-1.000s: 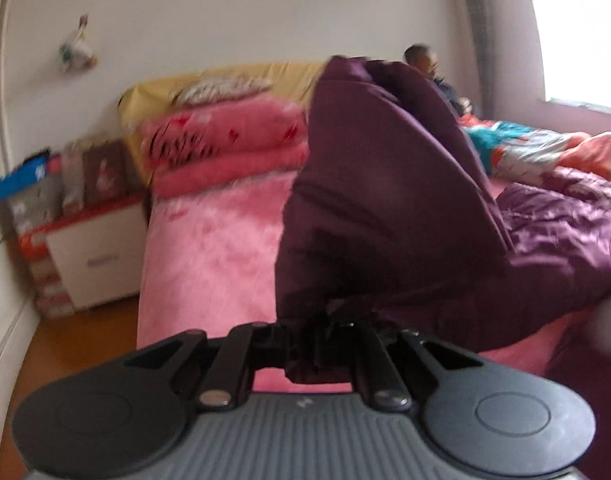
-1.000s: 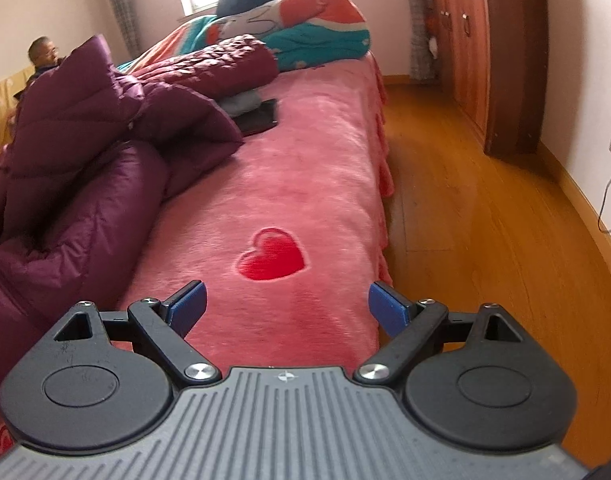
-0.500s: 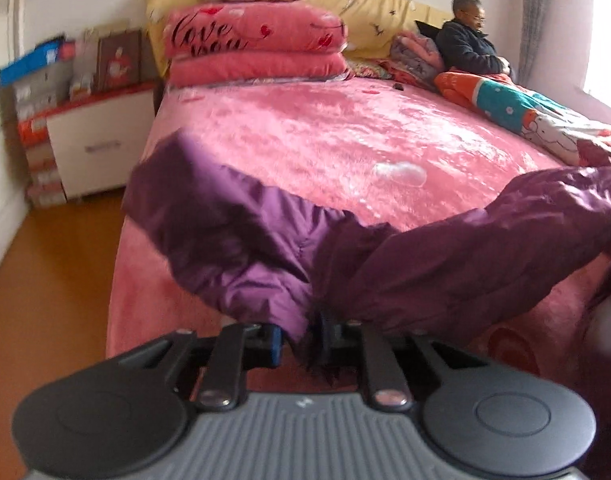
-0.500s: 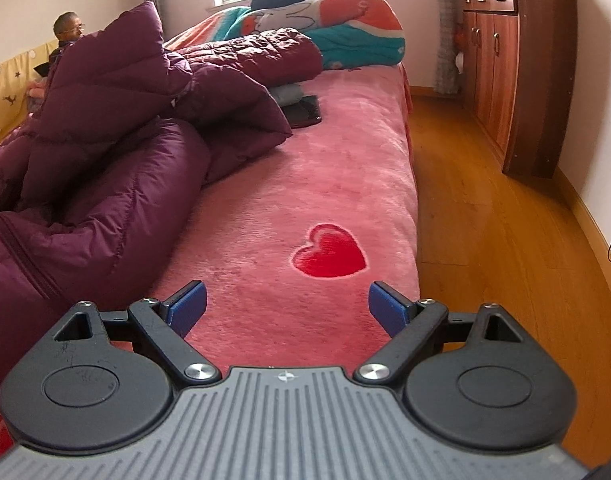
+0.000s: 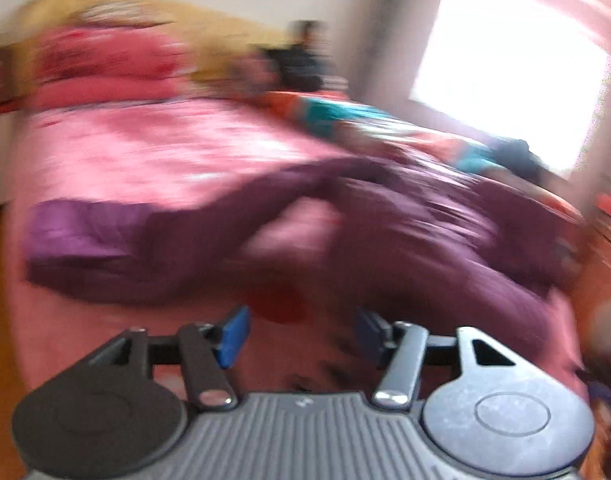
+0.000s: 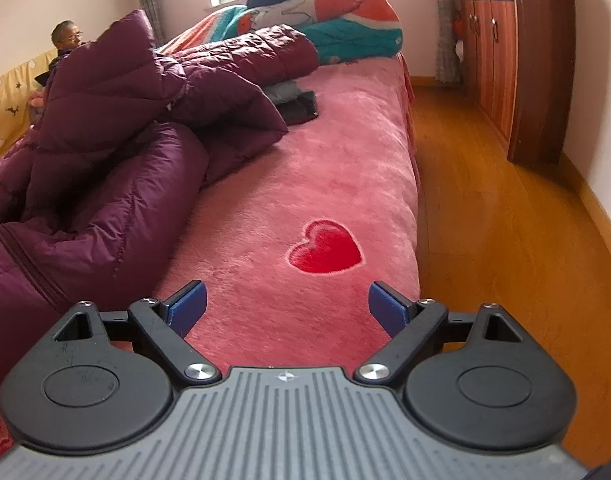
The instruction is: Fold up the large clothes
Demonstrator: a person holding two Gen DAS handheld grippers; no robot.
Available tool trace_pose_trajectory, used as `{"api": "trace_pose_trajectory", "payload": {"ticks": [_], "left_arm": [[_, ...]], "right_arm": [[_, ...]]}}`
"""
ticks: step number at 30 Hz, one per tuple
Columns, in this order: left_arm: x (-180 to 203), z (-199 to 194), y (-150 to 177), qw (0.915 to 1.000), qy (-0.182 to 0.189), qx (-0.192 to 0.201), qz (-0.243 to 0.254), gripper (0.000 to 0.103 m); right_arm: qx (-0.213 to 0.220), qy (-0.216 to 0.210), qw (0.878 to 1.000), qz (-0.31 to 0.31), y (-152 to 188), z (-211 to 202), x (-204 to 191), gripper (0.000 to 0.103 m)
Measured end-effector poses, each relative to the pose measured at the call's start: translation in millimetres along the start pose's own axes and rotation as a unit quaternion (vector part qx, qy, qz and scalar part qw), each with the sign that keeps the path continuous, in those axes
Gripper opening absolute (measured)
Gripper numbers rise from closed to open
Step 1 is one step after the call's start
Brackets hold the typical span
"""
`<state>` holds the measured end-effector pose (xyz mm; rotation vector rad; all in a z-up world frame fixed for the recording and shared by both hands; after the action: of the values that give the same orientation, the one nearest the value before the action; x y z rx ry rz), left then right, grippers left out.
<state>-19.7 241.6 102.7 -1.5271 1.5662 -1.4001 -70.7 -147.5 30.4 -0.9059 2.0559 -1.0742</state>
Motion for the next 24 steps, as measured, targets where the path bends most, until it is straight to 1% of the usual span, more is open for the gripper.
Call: {"api": "trace_pose_trajectory", "payload": {"ticks": [2, 3, 6, 7, 9, 11, 13, 17, 20, 24], "left_arm": [[26, -3, 8, 0.9980, 0.059, -0.006, 0.023, 0.064], [35, -2, 12, 0.9967, 0.076, -0.010, 0.029, 0.064], [54, 8, 22, 0.9930, 0.108, -0.009, 0.046, 0.064], [58, 12, 24, 0.9922, 0.113, -0.008, 0.052, 0.065], [61, 26, 29, 0.9916, 0.112, -0.006, 0.063, 0.065], [60, 38, 30, 0.9908, 0.119, -0.005, 0.063, 0.066], [58, 51, 34, 0.9904, 0.122, -0.012, 0.064, 0.073], [54, 47, 46, 0.9905, 0.111, -0.033, 0.075, 0.074], [55, 47, 54, 0.9878, 0.109, -0.042, 0.102, 0.076], [62, 67, 53, 0.9872, 0.101, -0.038, 0.117, 0.083]], "right_arm": [[-0.001, 0.003, 1.000, 0.009, 0, 0, 3, 0.103], [-0.002, 0.003, 1.000, 0.012, 0, 0, 4, 0.103], [-0.003, 0.001, 1.000, 0.010, 1, -2, 6, 0.103], [-0.003, 0.000, 1.000, 0.010, 1, -3, 7, 0.103], [-0.005, -0.002, 1.000, 0.009, 2, -4, 9, 0.103], [-0.008, 0.001, 1.000, 0.012, 2, -4, 13, 0.103], [-0.012, 0.005, 1.000, 0.017, 1, -4, 18, 0.103], [-0.016, 0.006, 0.999, 0.035, 1, -4, 27, 0.103], [-0.023, -0.001, 0.999, 0.044, 1, -1, 29, 0.103], [-0.032, -0.009, 0.998, 0.047, 2, 2, 27, 0.103]]}}
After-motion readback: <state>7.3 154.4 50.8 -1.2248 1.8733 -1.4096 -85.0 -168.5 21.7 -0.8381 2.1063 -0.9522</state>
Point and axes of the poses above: each gripper's, at about its wrist camera, not at the fingertips, and z roughly the way its jaws point, x to its right, y to its underside, the point moved 4 cm from there along z, roughly the way its jaws point, and after that the axes turned 10 degrees about x, right-handed, at the moved point
